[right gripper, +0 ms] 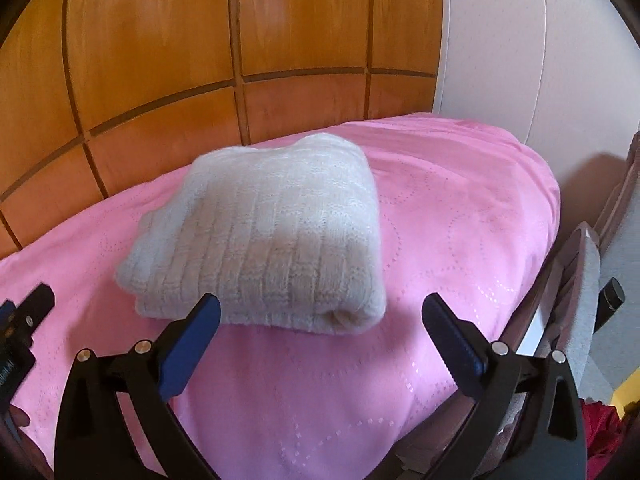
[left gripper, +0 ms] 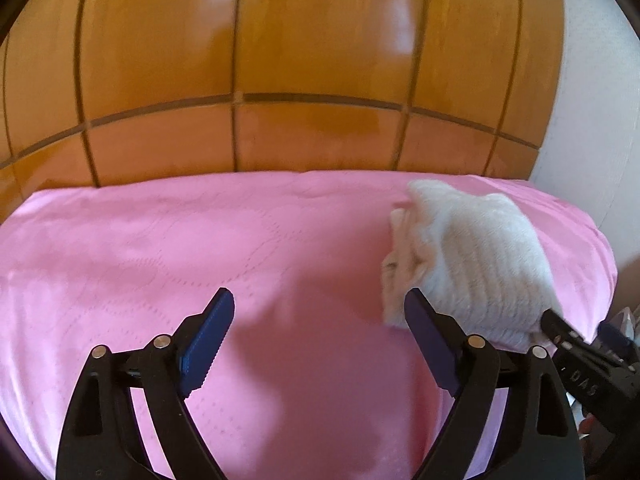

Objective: Fold small clothes

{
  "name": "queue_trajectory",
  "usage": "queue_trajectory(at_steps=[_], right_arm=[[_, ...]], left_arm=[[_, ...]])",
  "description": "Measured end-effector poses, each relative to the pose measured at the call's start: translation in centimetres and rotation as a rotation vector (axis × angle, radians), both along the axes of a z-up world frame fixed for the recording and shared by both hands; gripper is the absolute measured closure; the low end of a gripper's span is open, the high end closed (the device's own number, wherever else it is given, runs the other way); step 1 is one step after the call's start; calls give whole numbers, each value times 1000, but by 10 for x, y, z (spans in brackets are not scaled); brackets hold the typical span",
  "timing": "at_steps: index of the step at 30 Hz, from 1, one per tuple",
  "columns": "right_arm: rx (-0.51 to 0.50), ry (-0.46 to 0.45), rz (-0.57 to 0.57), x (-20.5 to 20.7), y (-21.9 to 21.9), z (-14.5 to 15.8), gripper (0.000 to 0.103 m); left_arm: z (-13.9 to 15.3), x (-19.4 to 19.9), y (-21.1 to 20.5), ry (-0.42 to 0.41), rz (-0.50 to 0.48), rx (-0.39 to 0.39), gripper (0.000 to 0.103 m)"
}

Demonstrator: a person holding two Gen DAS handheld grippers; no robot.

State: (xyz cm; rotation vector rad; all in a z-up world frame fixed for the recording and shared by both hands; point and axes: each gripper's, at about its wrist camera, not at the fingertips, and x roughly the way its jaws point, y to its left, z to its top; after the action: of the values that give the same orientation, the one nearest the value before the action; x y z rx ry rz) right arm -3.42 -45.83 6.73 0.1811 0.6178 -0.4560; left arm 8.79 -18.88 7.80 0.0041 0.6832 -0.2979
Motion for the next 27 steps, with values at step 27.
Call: queue_trajectory(at_steps=[27], right_arm=[[-25,-45,16,-13,12,-2,2]], left_arm=[[2,-21,-2,-9,1,32,8]])
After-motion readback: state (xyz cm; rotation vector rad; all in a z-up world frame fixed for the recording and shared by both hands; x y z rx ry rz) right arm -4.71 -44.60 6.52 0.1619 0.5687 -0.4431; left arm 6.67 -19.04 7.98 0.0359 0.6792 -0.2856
